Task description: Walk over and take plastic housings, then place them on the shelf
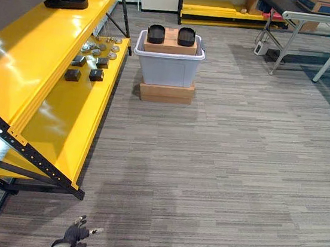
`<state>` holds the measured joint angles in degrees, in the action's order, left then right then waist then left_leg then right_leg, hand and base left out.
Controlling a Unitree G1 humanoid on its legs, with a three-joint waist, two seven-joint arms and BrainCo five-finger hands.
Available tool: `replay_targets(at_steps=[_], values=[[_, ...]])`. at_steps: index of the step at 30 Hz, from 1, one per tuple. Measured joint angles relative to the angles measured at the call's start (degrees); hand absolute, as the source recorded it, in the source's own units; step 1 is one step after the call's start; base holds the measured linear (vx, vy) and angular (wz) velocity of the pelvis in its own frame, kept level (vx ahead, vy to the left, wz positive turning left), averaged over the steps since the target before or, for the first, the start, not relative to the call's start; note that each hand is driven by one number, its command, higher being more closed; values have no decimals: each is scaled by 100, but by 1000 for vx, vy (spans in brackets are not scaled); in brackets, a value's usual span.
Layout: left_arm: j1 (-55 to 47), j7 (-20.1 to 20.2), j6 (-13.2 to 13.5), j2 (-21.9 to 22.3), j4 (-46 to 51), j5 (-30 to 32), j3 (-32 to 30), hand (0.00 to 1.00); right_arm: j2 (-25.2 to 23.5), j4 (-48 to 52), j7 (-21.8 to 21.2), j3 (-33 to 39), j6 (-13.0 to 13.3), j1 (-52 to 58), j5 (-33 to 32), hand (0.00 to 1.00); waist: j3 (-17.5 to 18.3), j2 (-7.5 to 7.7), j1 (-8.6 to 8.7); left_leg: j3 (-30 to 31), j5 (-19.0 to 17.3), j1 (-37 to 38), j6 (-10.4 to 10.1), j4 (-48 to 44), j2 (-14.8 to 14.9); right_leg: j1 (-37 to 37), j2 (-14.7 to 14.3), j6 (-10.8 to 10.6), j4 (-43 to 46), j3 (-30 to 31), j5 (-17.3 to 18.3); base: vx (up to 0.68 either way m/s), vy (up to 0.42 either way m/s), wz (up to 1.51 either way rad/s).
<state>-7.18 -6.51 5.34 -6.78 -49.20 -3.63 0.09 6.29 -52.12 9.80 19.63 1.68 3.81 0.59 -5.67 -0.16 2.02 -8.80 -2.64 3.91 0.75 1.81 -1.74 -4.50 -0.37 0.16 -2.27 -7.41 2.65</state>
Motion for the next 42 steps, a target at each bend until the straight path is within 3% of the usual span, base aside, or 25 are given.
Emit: replay_targets(at_steps=[4, 11, 17, 19, 22, 23, 25, 28, 29, 30, 31, 32, 33, 34, 35, 37, 38, 39, 40, 42], values=[[0, 0, 0, -40, 68, 108, 42, 0, 54, 198, -12, -178, 5, -23, 432, 0, -31, -29, 6, -57, -60, 67, -94, 11, 1, -78, 8, -78, -2, -14, 49, 80, -7, -4], [1, -19, 5, -62, 272, 206, 30, 0, 93, 231, -109, -297, 0, -69, 624, 0, -72, -108, 16, -91, -186, 131, -265, -72, 9, -167, 31, -233, 19, -21, 145, 55, -17, -4], [-50, -131, 5, -60, 558, 146, -107, 0, 103, 478, -109, -423, 5, -127, 522, 0, -141, -139, 16, -166, -600, -69, -146, -495, 68, -100, 17, -267, 95, -28, 310, 36, -21, -6], [-83, -138, 10, -36, 805, 12, -248, 0, 99, 583, -107, -407, 6, -160, 323, 0, -186, -199, 0, -263, -844, -202, 19, -708, 92, 156, 43, -229, 525, -29, 611, 37, -4, -18], [-203, -205, 18, -34, 1150, -191, -424, 0, 88, 599, -104, -375, 4, -215, 157, 0, -210, -244, -24, -381, -1126, -323, 113, -933, 119, 980, 216, -655, 2141, -128, 1196, 112, 64, -24], [-276, -255, 20, -48, 1268, -278, -474, 0, 66, 633, -101, -374, -2, -178, 91, 0, -269, -219, -8, -368, -1278, -196, 194, -997, 98, 1526, 461, -648, 3481, -467, 1306, 181, 72, -12], [-294, -264, 18, -105, 1310, -301, -467, 0, 44, 646, -100, -375, -11, -124, -16, 0, -418, -149, 31, -316, -1410, 131, 223, -999, 35, 1930, 763, -546, 4663, -722, 1403, 243, 32, 11], [-180, -360, 9, -136, 1313, -303, -462, 0, 65, 713, -99, -402, -15, -60, -77, 0, -537, -209, 90, -136, -1576, 607, 90, -865, 205, 2569, 982, -342, 4771, -1272, 1716, 390, -20, 30], [-16, -367, 12, -130, 1312, -304, -464, 0, 126, 862, -102, -483, -7, -89, -77, 0, -716, -406, 104, -53, -1598, 760, 41, -840, 473, 2807, 849, -221, 4240, -1468, 1608, 477, -89, 45], [51, -368, 21, -133, 1314, -303, -468, 0, 154, 915, -104, -507, 0, -118, -74, 0, -755, -424, 134, -5, -1595, 812, -26, -845, 586, 2935, 767, -208, 3904, -1476, 1469, 487, -141, 57], [163, -385, 26, -141, 1313, -303, -479, 0, 190, 1073, -103, -507, 2, -125, -74, 0, -807, -416, 209, 94, -1596, 897, -240, -852, 724, 3190, 607, -243, 3039, -1388, 921, 553, -182, 51], [193, -412, 32, -178, 1330, -301, -483, 0, 225, 1166, -100, -540, 24, -92, -71, 0, -801, -268, 214, 98, -1657, 1061, -445, -854, 734, 3218, 500, -187, 2028, -1179, 137, 577, -205, 44], [189, -439, 29, -193, 1324, -300, -484, 0, 270, 1204, -101, -595, 24, -44, -70, 0, -804, -220, 223, 112, -1740, 1188, -580, -881, 742, 3219, 457, 26, 1893, -1067, -519, 650, -228, 19], [209, -484, 20, -94, 1295, -297, -487, 0, 424, 1227, -100, -643, 9, -154, -68, 0, -845, -411, 224, 156, -1775, 1280, -725, -1022, 970, 3319, 376, 413, 2428, -1085, -662, 751, -312, 26], [289, -474, 37, -80, 1331, -298, -485, 0, 430, 1346, -104, -622, 25, -249, -66, 0, -856, -386, 325, 247, -1471, 1086, -1132, -1385, 1004, 3435, 503, 478, 2927, -1125, -172, 750, -324, 33], [288, -465, 53, -22, 1342, -302, -480, 0, 430, 1442, -124, -659, 30, -256, -66, 0, -860, -388, 351, 254, -757, 793, -1049, -2402, 1089, 3156, 512, 483, 3172, -1174, 374, 636, -318, 28], [216, -463, 58, 7, 1341, -302, -480, 0, 429, 1439, -129, -769, 26, -244, -65, 0, -885, -414, 330, 255, 123, 399, -1057, -3555, 1275, 2655, 397, 509, 2943, -1173, 563, 537, -273, 3], [160, -448, 71, 7, 1355, -303, -479, 0, 424, 1441, -127, -858, 32, -246, -67, 0, -905, -432, 295, 253, 153, 139, -1070, -4291, 1441, 2366, 294, 549, 2710, -1171, 605, 763, -344, -8], [104, -364, 77, -3, 1353, -305, -482, 0, 394, 1428, -130, -977, 39, -240, -69, 0, -931, -434, 224, 136, -65, -423, -834, -5776, 1805, 1742, 65, 566, 2251, -1169, 628, 467, -188, -13], [93, -347, 72, 3, 1271, -311, -476, 0, 363, 1385, -120, -1047, 61, -225, -102, 0, -1023, -301, 103, -126, -459, -1055, -432, -6787, 1996, 753, -88, 569, 1532, -1119, 629, 552, -212, -8]])
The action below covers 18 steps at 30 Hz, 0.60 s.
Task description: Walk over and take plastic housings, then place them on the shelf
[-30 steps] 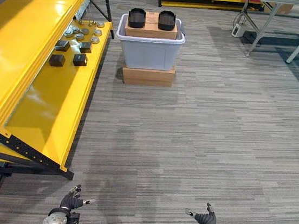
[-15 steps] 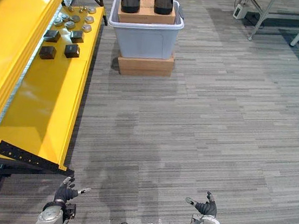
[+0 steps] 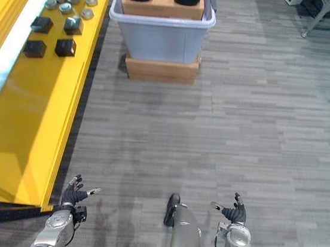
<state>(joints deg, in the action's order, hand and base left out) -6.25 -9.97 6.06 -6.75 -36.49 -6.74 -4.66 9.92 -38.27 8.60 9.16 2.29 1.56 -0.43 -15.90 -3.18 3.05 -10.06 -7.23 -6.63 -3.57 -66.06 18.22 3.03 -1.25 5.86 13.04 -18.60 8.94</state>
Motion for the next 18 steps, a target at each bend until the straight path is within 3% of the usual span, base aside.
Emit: replay_targets(at_steps=[1, 3, 5, 6, 7, 8, 9, 10, 11, 12, 13, 16, 17, 18], values=[[-5, 0, -2, 7, -4, -4, 5, 0, 4, -42, 11, 11, 20, 3, -25, 0, -38, 132, -50, -141, -144, -304, 44, 63, -52, -349, 7, -5, -292, 29, -3, 521, -178, -4], [-3, -1, -1, 26, 12, -41, 6, 0, 49, -130, 15, 50, 35, -61, -79, 0, -38, 194, -145, -379, -414, -1073, 2, 996, -347, -807, 16, -22, -726, 125, 6, 540, -116, -14], [6, -5, -23, 63, 14, -40, 10, 0, 62, -288, 20, 55, 30, -178, -112, 0, -114, 292, -262, -252, -397, -1518, -21, 2905, -984, -1159, 127, -163, -987, 265, 101, 578, 1, -37], [-26, -10, -55, 164, 14, -38, 9, 0, 44, -369, 31, 200, 27, -185, -112, 0, -101, 251, -343, 33, -77, -1449, -174, 4418, -1363, -1421, 127, -276, -1151, 323, 167, 511, 53, -43], [-51, -9, -57, 221, 18, -37, 16, 0, 52, -372, 57, 266, 23, -130, -115, 0, -91, 207, -396, 161, 136, -1429, -176, 5078, -1450, -1552, 88, -362, -1220, 384, 229, 528, 117, -51], [-114, -11, -59, 264, 10, -33, 46, 0, 63, -406, 122, 320, 12, -58, -112, 0, -58, 68, -409, 344, 686, -1449, 12, 5512, -1486, -1835, -13, -503, -1313, 506, 433, 431, 136, -52], [-146, -13, -73, 244, -22, -33, 44, 0, 32, -457, 135, 324, -7, -58, -111, 0, -46, 96, -425, 435, 1118, -1411, 193, 5363, -1530, -1981, 10, -591, -1319, 599, 536, 556, 172, -35], [-180, -12, -86, 198, -36, -33, 45, 0, -52, -492, 135, 325, -20, -53, -111, 0, 40, 295, -384, 457, 1211, -1430, 459, 5172, -1717, -2064, 191, -735, -1242, 625, 656, 575, 148, -1], [-72, -6, -73, 238, -15, -33, 72, 0, -38, -506, 136, 339, -22, 56, -107, 0, 140, 374, -361, 464, 936, -1573, 579, 4873, -1852, -1859, 421, -824, -799, 664, 724, 593, 143, 14], [-21, -5, -71, 253, -16, -32, 70, 0, -30, -545, 134, 339, -30, 52, -103, 0, 144, 373, -374, 430, 811, -1605, 594, 4720, -1859, -1739, 472, -855, -492, 734, 747, 704, 175, 2], [-6, -9, -75, 250, -31, -30, 62, 0, -64, -629, 132, 341, -40, 54, -99, 0, 164, 422, -402, 331, 447, -1528, 642, 4494, -1898, -1463, 629, -941, 357, 872, 797, 578, 156, -10], [-53, -10, -94, 193, -151, -30, 81, 0, -147, -670, 117, 330, -41, 147, 28, 0, 164, 497, -328, 281, -235, -753, 783, 4351, -2159, -371, 1217, -1684, 3723, 1030, 400, 577, 137, 2], [-61, -13, -94, 167, -152, -30, 82, 0, -170, -716, 113, 322, -43, 145, 59, 0, 164, 483, -304, 310, -393, -456, 814, 4373, -2170, -64, 1324, -1585, 4413, 990, 472, 702, 64, 16], [-90, -18, -91, 110, -155, -31, 136, 0, -198, -745, 114, 270, -44, 144, 62, 0, 167, 470, -269, 389, -500, -28, 819, 4542, -2167, 218, 1447, -1255, 4773, 720, 652, 576, 35, 10]])
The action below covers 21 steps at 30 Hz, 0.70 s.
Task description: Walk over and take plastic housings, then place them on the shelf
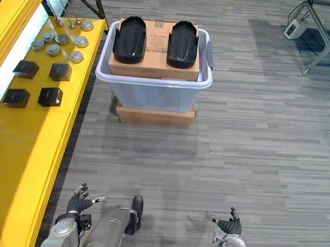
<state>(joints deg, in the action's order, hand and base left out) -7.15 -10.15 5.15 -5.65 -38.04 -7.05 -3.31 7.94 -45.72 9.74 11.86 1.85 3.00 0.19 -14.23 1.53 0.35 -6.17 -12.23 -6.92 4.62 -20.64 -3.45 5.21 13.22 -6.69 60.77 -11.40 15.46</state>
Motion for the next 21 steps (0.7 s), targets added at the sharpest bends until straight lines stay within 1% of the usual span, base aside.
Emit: replay_targets(at_steps=[1, 2, 3, 4, 5, 6, 7, 8, 9, 10, 11, 12, 13, 14, 16, 17, 18, 19, 20, 21], values=[[-31, -3, 9, -31, 0, -4, 50, 0, -11, 0, 0, -58, 18, -18, 0, 0, -1, -9, 24, 41, -34, 350, -31, 260, 38, 238, 41, 260, -46, -211, 150, 790, 11, 9], [-22, 1, 9, -54, -67, -5, 69, 0, 0, -16, -2, -128, 28, -53, 1, 0, -17, -88, 51, 86, -57, 731, -76, 528, 166, 516, -28, 517, -544, -465, 311, 520, -65, 5], [-14, 1, 7, -39, -94, -7, 67, 0, -2, -25, -3, -133, 28, -66, 13, 0, -39, -155, 67, 85, -59, 1008, -83, 688, 321, 791, -146, 490, -1266, -614, 397, 505, -90, 7], [-8, 2, 8, -32, -98, -6, 67, 0, -1, -32, -2, -131, 28, -65, 20, 0, -52, -179, 82, 86, -58, 1108, -84, 708, 392, 927, -221, 479, -1679, -616, 383, 578, -163, 21], [-5, 1, 12, -34, -119, -5, 67, 0, -1, -51, -2, -130, 20, -63, 22, 0, -56, -204, 166, 104, -79, 1260, -121, 732, 544, 1130, -405, 398, -2688, -517, 180, 484, -160, 31], [-8, 2, 13, -37, -143, -4, 65, 0, -3, -49, -1, -130, 20, -71, 22, 0, -50, -211, 203, 114, -104, 1353, -213, 765, 607, 1187, -506, 365, -3265, -426, -67, 493, -174, 43], [-11, 1, 19, -69, -197, -2, 61, 0, -4, -47, 2, -129, 20, -2, 23, 0, -17, -166, 214, 118, -213, 1495, -473, 799, 627, 1209, -628, 340, -4110, -222, -633, 407, -152, 46], [-21, 3, 14, -84, -306, 6, 102, 0, 10, -82, 5, -118, 12, 186, 33, 0, 27, -100, 237, 167, -437, 1688, -789, 788, 669, 1154, -731, 746, -4400, 64, -1905, 619, -253, 20], [32, 8, -4, 35, -491, 19, 99, 0, 87, -162, 4, -110, -27, 137, 32, 0, 96, -274, 178, 163, -421, 1744, -907, 731, 909, 1236, -891, 870, -4025, 58, -1625, 611, -275, 12], [29, 13, -3, 31, -514, 40, 98, 0, 69, -128, 4, -107, -21, 128, 29, 0, 116, -252, 201, 176, -354, 1697, -1026, 617, 942, 1236, -876, 896, -3922, 35, -1396, 497, -251, 7], [93, 12, -5, 65, -553, 49, 101, 0, 60, -66, 3, -77, -14, 133, 28, 0, 107, -271, 265, 224, -263, 1587, -1175, 138, 1008, 1196, -861, 950, -3704, -77, -1079, 451, -278, 45], [154, 14, -5, 110, -559, 49, 90, 0, 41, -67, 2, -64, -19, 175, 9, 0, 96, -300, 308, 244, -77, 1247, -1340, -725, 1162, 947, -902, 1000, -3706, -213, -861, 356, -218, 48], [164, 17, -3, 126, -556, 50, 90, 0, 24, -67, 1, -68, -21, 212, -5, 0, 92, -312, 321, 240, 112, 1062, -1352, -1258, 1268, 743, -943, 1031, -3799, -281, -800, 515, -315, 44], [141, 20, 6, 147, -555, 47, 90, 0, -24, -54, 9, -92, -19, 262, -44, 0, 89, -313, 296, 203, 151, 730, -1361, -2247, 1533, 265, -1070, 1072, -4093, -347, -752, 325, -181, 16], [142, 21, 8, 223, -582, 46, 91, 0, -69, -57, 14, -42, 27, 275, -136, 0, 91, -294, 200, -23, -10, 376, -1239, -2839, 1670, -330, -1160, 1096, -4536, -384, -764, 417, -191, 1], [153, 24, 8, 292, -578, 45, 93, 0, -64, -59, 14, 22, 34, 257, -193, 0, 94, -269, 182, -102, -66, 208, -1154, -2616, 1641, -569, -1158, 1100, -4737, -386, -769, 343, -125, -2], [148, 24, 8, 310, -577, 44, 92, 0, -65, -66, 13, 67, 33, 233, -201, 0, 94, -270, 181, -120, -98, 133, -1173, -2361, 1628, -640, -1160, 1099, -4803, -375, -770, 298, -74, -17], [141, 22, 6, 315, -576, 43, 88, 0, -71, -69, 16, 132, 34, 162, -233, 0, 91, -298, 179, -59, -129, 23, -1177, -1736, 1568, -728, -1163, 1099, -4869, -287, -770, 263, -9, -39], [136, 18, 5, 315, -576, 42, 75, 0, -77, -73, 16, 186, 35, 104, -240, 0, 95, -319, 172, 210, -124, -27, -1180, -1051, 1429, -760, -1147, 1097, -4900, -193, -770, 247, 21, -47], [129, 16, 5, 315, -577, 40, 67, 0, -73, -76, 17, 190, 35, 93, -240, 0, 93, -341, 170, 333, -105, -25, -1210, -688, 1377, -783, -1146, 1094, -4909, -150, -769, 273, 106, -52]])
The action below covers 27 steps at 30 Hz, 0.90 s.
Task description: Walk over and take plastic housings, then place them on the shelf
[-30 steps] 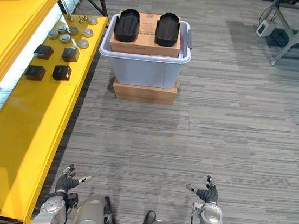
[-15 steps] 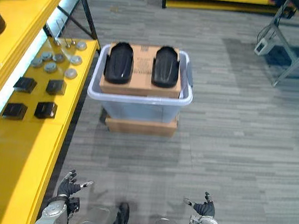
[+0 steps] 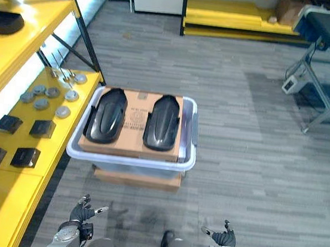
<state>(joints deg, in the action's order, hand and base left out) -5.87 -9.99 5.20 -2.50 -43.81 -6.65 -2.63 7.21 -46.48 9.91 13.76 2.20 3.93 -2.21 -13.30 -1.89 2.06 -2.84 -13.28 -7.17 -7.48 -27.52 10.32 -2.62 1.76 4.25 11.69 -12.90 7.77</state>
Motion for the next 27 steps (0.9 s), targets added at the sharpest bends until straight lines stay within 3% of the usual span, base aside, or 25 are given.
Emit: replay_targets(at_steps=[2, 3, 5, 7, 11, 16, 20, 23, 27], values=[[-10, 0, 0, 22, -7, -9, 10, 0, 24, -13, 4, 139, -3, 90, 1, 0, 52, -228, 24, 325, 1032, -1, -28, 1095, -78, -128, -115, -245, -56, 137, 107, 266, 174, -37], [-8, 1, 0, 27, -16, -13, 21, 0, 40, -36, 5, 206, -6, 124, 2, 0, 63, -333, 27, 326, 1057, 2, 59, 1140, -39, -193, -185, -295, -89, 185, 138, 185, 153, -11], [86, 3, 17, -99, -64, -16, 26, 0, -28, -175, 3, 218, -33, 209, 2, 0, 144, -123, 24, 240, 1024, 287, 150, 1589, -222, -213, 47, -465, -103, 235, 222, 161, 147, 0], [67, 7, 2, -169, -90, -14, 34, 0, -42, -172, 5, 233, -31, 247, 2, 0, 165, -21, 28, 153, 1083, 378, 231, 1796, -360, -202, 197, -550, -108, 270, 252, 97, 120, -4], [20, 8, 0, -326, -105, 2, 66, 0, -65, -32, 12, 366, -34, 224, -12, 0, 196, 9, 26, 27, 1193, 524, 365, 2169, -594, -169, 386, -713, -215, 365, 238, 77, 102, -7], [-188, 2, 3, -480, 134, 4, 58, 0, -99, 1683, 138, 383, -20, 376, -58, 0, 248, 66, 21, -127, 1332, 616, 427, 2616, -713, -29, 453, -819, -360, 533, 161, 41, 45, -16], [-372, 1, 11, -518, 287, 12, 57, 0, -134, 3326, 251, 412, 35, 584, 86, 0, 375, 225, 27, -181, 1377, 684, 444, 2820, -740, -55, 453, -837, -518, 546, 107, 69, 18, -5], [-477, -4, 25, -512, 395, 27, 58, 0, -155, 3931, 259, 397, 193, 653, 285, 0, 428, 294, 14, -175, 1392, 800, 445, 2942, -740, -155, 445, -839, -582, 526, 101, 75, -4, 4], [-562, -4, 39, -505, 402, 32, 58, 0, -154, 4122, 258, 119, 196, 430, 479, 0, 470, 289, 7, -163, 1392, 800, 445, 2965, -740, -158, 441, -839, -588, 509, 100, 39, -5, 2]])
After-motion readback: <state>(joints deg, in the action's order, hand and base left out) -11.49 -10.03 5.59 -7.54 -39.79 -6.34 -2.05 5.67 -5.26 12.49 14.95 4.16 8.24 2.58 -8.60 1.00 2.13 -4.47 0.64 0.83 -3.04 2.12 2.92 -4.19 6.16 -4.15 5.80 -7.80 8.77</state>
